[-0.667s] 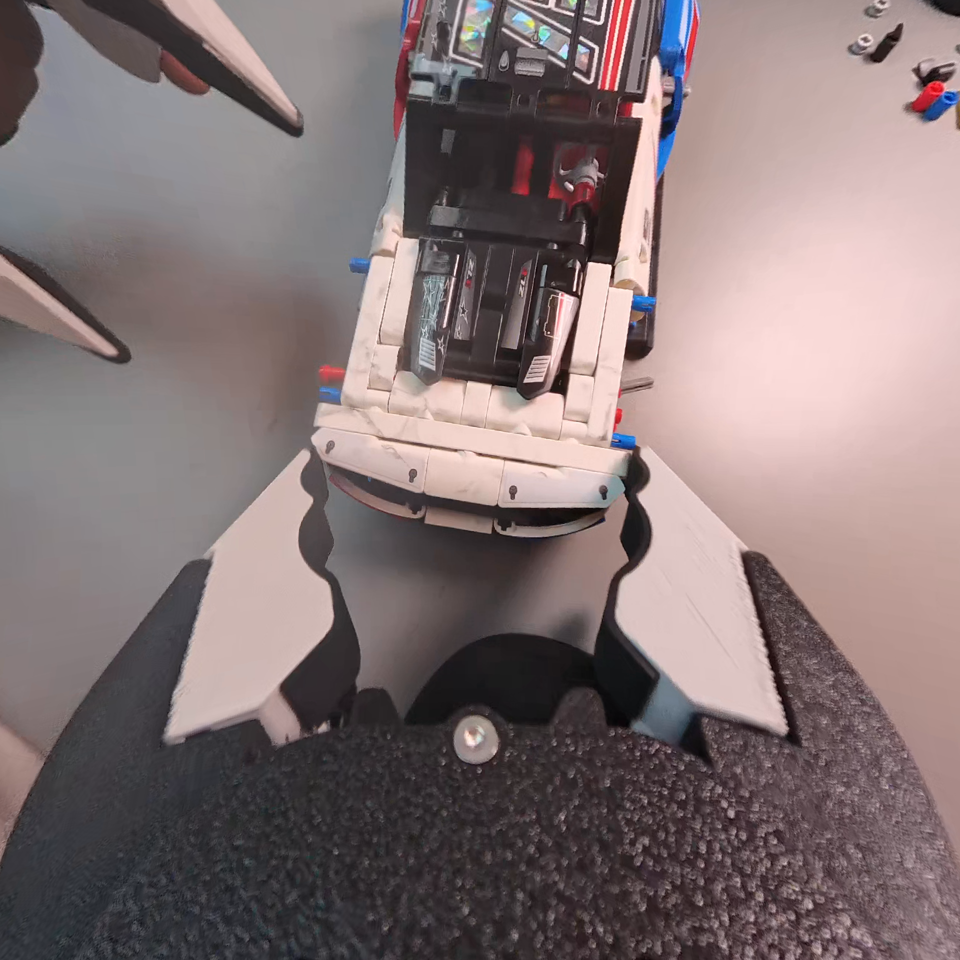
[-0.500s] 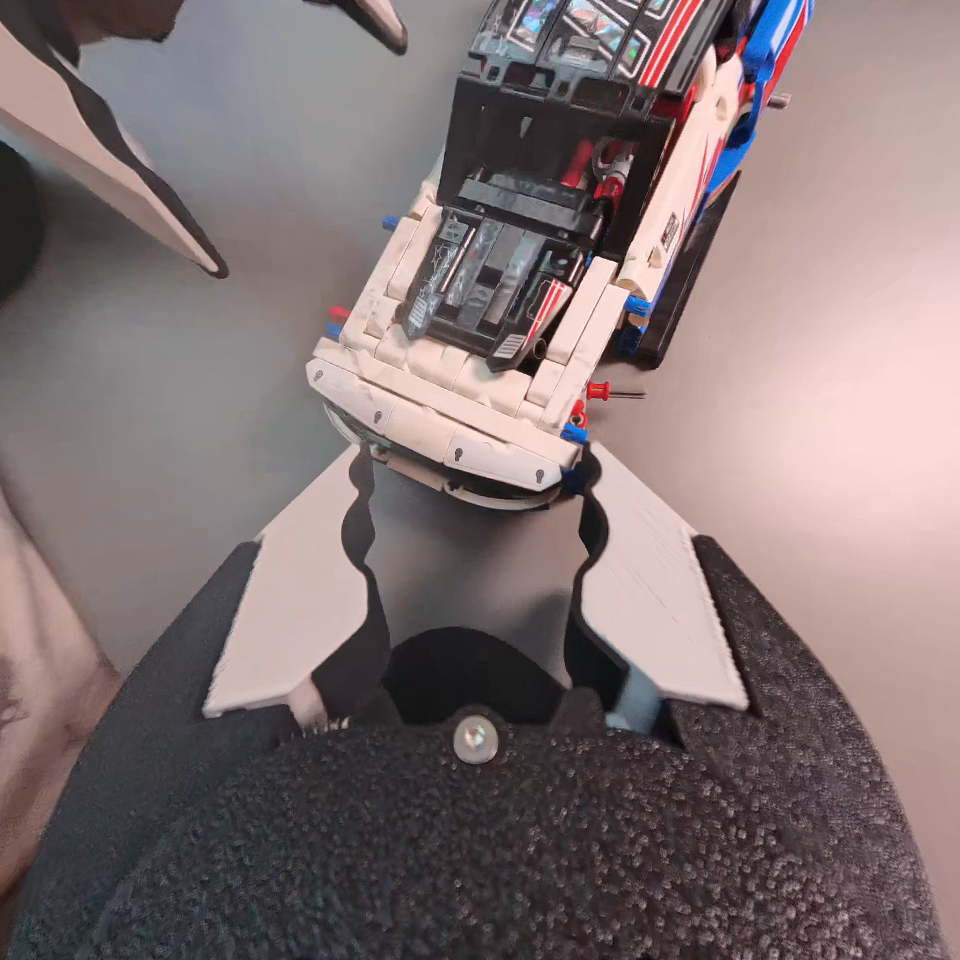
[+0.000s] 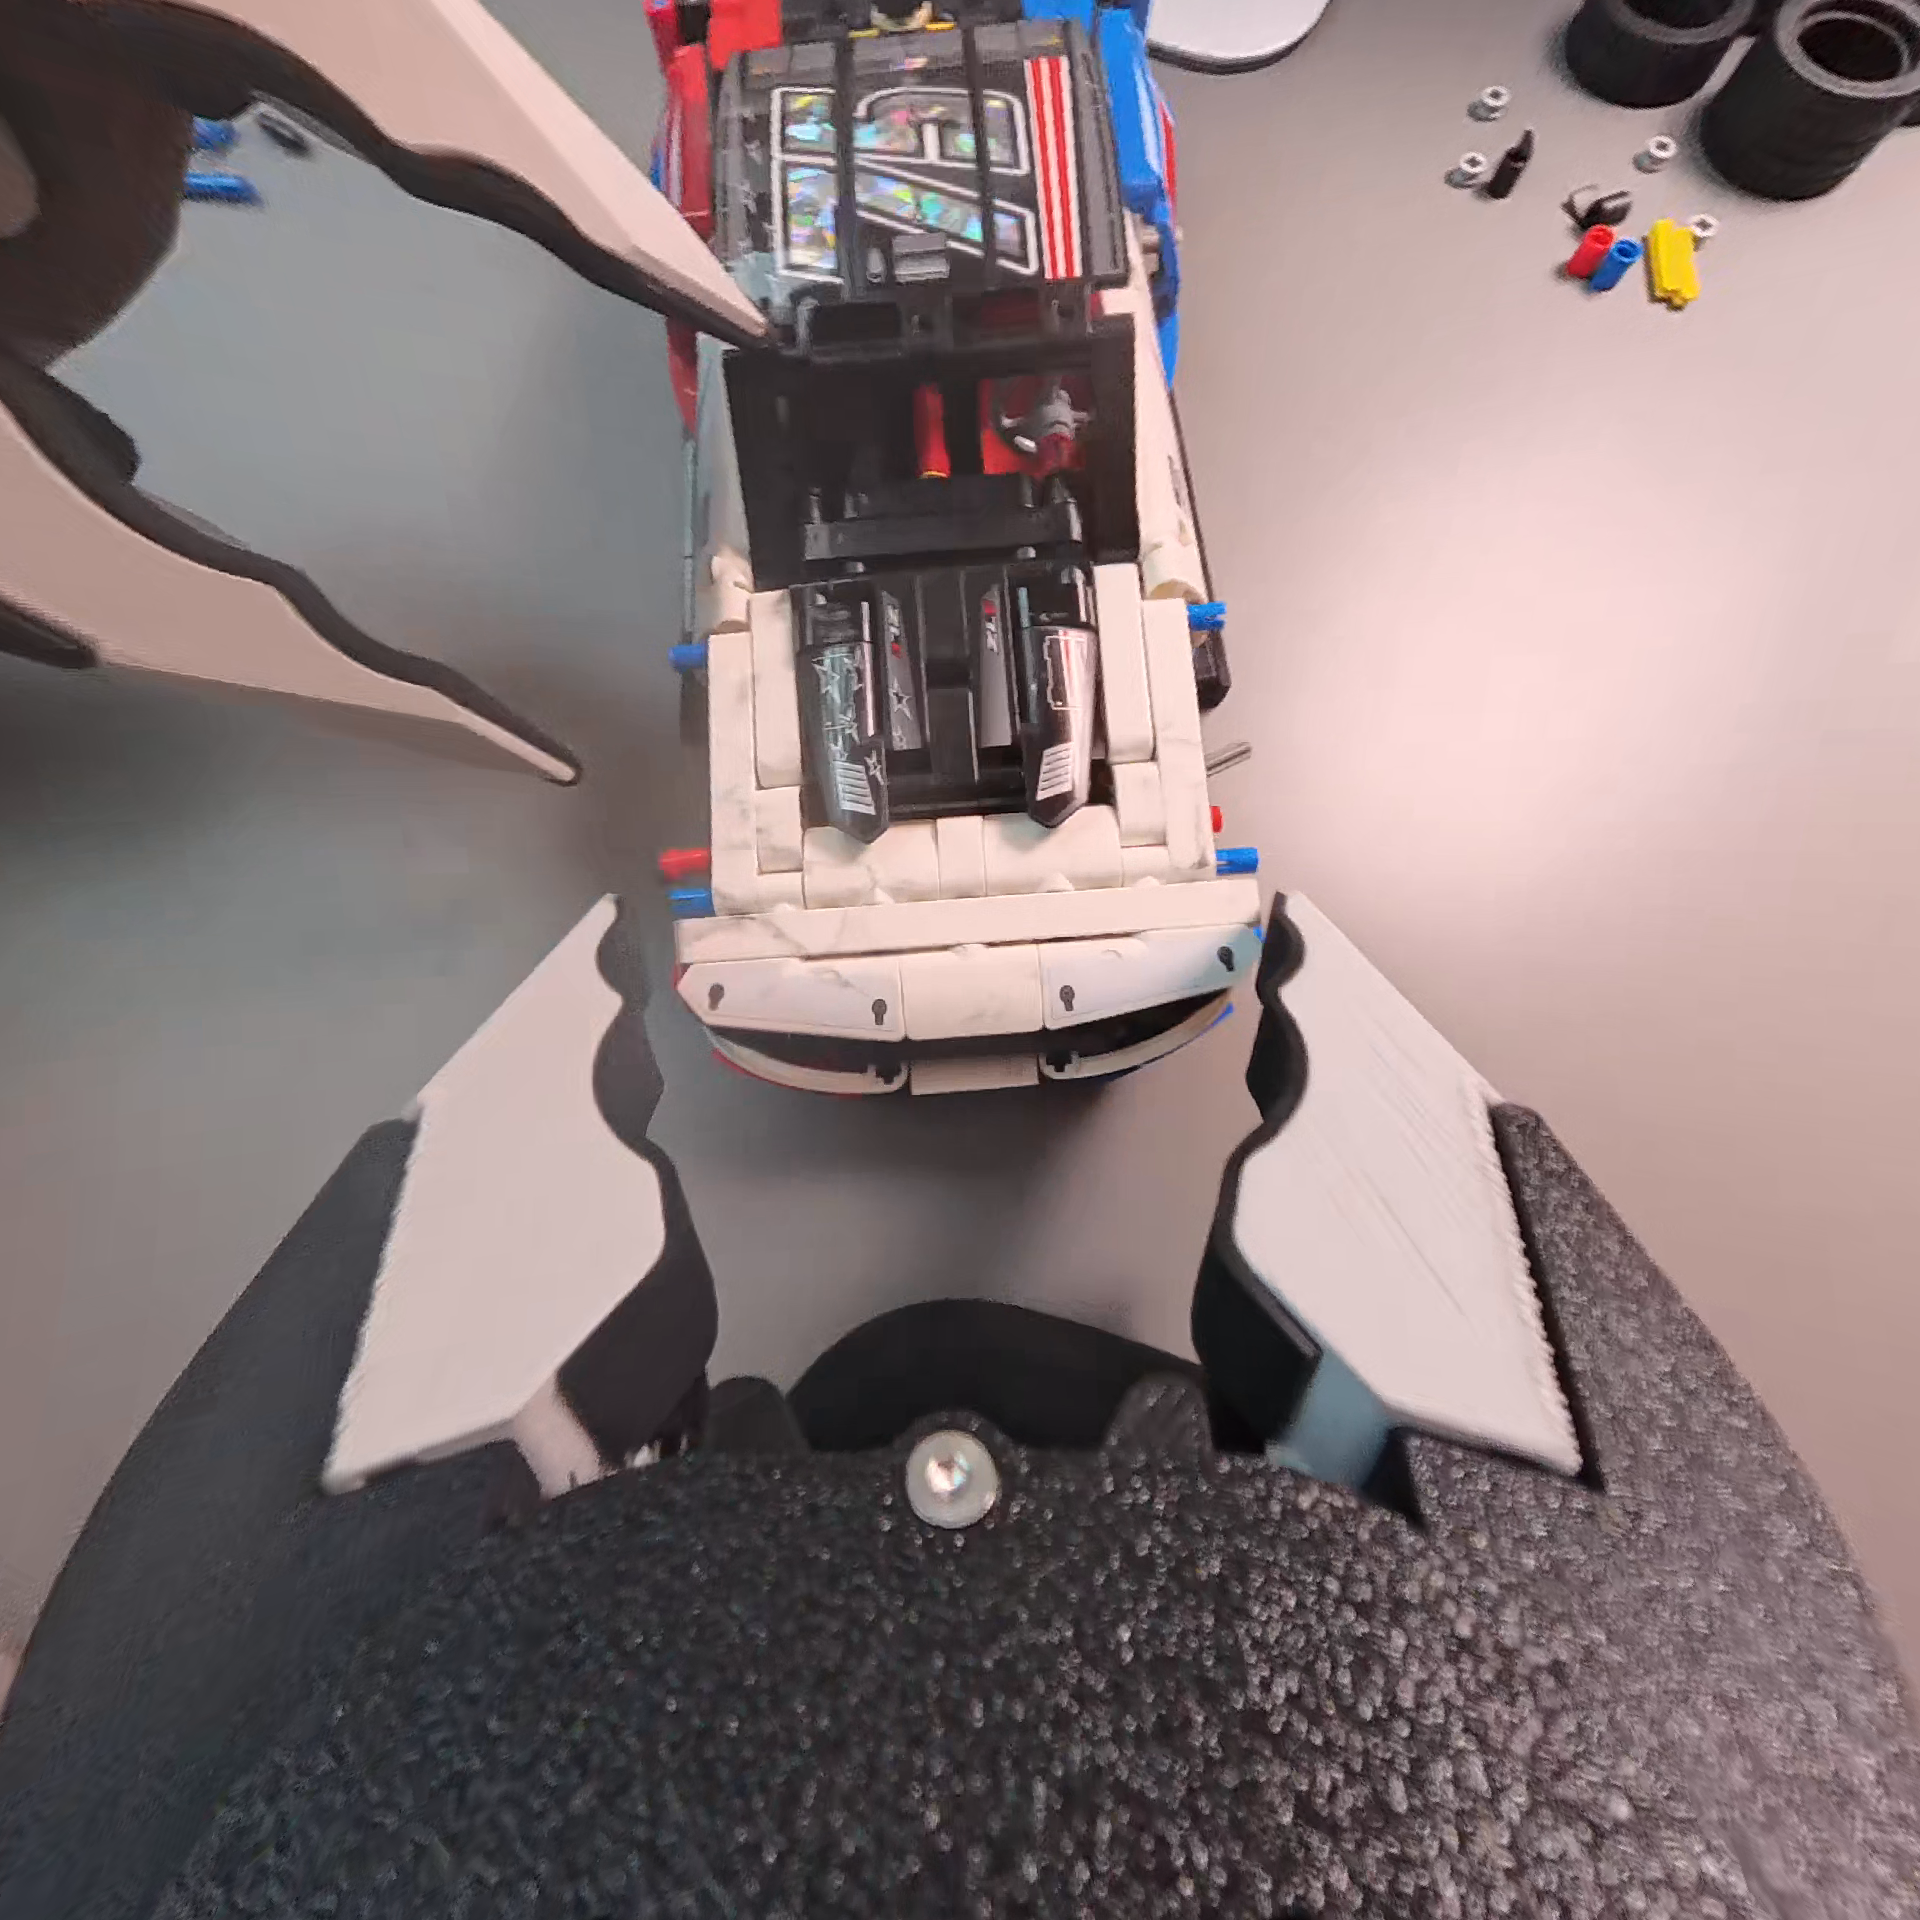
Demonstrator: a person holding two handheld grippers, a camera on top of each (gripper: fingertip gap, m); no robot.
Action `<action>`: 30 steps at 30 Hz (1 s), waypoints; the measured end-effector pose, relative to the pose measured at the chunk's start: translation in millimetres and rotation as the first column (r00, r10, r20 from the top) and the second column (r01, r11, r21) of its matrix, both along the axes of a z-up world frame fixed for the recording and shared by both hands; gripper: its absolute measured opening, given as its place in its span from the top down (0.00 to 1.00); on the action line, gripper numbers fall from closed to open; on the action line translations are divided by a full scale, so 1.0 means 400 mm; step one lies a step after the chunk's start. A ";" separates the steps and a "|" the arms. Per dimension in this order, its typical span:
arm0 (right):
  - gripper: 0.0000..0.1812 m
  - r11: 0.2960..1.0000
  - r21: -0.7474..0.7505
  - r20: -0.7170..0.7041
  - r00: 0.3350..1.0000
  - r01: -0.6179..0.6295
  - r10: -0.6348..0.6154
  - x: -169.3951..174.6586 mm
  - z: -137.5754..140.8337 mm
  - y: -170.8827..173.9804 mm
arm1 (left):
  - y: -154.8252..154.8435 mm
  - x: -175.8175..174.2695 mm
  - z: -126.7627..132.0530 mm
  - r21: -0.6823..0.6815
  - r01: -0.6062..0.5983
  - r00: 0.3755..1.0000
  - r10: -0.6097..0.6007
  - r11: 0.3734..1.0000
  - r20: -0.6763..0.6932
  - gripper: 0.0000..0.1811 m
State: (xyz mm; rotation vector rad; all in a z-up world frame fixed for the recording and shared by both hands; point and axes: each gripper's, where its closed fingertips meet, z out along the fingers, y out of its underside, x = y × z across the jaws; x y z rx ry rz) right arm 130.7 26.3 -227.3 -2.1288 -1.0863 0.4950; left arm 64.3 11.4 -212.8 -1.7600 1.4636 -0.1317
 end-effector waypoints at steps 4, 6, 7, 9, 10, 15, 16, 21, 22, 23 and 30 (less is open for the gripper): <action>0.39 0.996 0.024 -0.001 0.996 -0.088 0.088 0.014 -0.001 0.013 | 0.009 0.006 0.031 -0.028 0.069 0.998 -0.069 0.997 0.004 0.57; 0.40 0.987 0.033 0.011 0.988 -0.157 0.157 0.021 -0.001 0.017 | 0.024 0.012 0.056 -0.064 0.124 0.992 -0.125 0.990 -0.018 0.52; 0.40 0.982 0.040 0.014 0.982 -0.187 0.186 0.023 0.000 0.021 | 0.037 0.014 0.062 -0.092 0.146 0.988 -0.150 0.985 -0.046 0.49; 0.40 0.968 0.042 0.007 0.969 -0.247 0.247 0.020 0.000 0.025 | 0.069 0.023 0.061 -0.130 0.197 0.969 -0.213 0.972 -0.123 0.45; 0.40 0.961 0.025 -0.005 0.962 -0.274 0.274 0.016 0.000 0.024 | 0.082 0.026 0.050 -0.161 0.220 0.954 -0.247 0.962 -0.172 0.42; 0.40 0.898 0.039 -0.017 0.898 -0.439 0.440 -0.011 0.001 0.010 | 0.078 0.030 -0.026 -0.420 0.240 0.858 -0.394 0.875 -0.329 0.35; 0.40 0.885 0.049 -0.016 0.885 -0.464 0.465 -0.017 0.001 0.006 | 0.065 0.030 -0.040 -0.463 0.237 0.844 -0.417 0.854 -0.337 0.35; 0.40 0.854 0.073 -0.030 0.855 -0.515 0.518 -0.025 0.004 0.004 | 0.038 0.045 -0.072 -0.514 0.227 0.857 -0.420 0.827 -0.298 0.35; 0.40 0.851 0.075 -0.038 0.852 -0.519 0.523 -0.024 0.004 0.007 | 0.039 0.046 -0.072 -0.512 0.224 0.863 -0.412 0.829 -0.291 0.35; 0.40 0.848 0.072 -0.044 0.848 -0.525 0.528 -0.024 0.003 0.008 | 0.040 0.048 -0.073 -0.510 0.222 0.868 -0.407 0.831 -0.286 0.35; 0.41 0.827 0.081 -0.040 0.827 -0.556 0.560 -0.021 0.004 0.010 | 0.041 0.051 -0.074 -0.491 0.236 0.888 -0.391 0.839 -0.242 0.36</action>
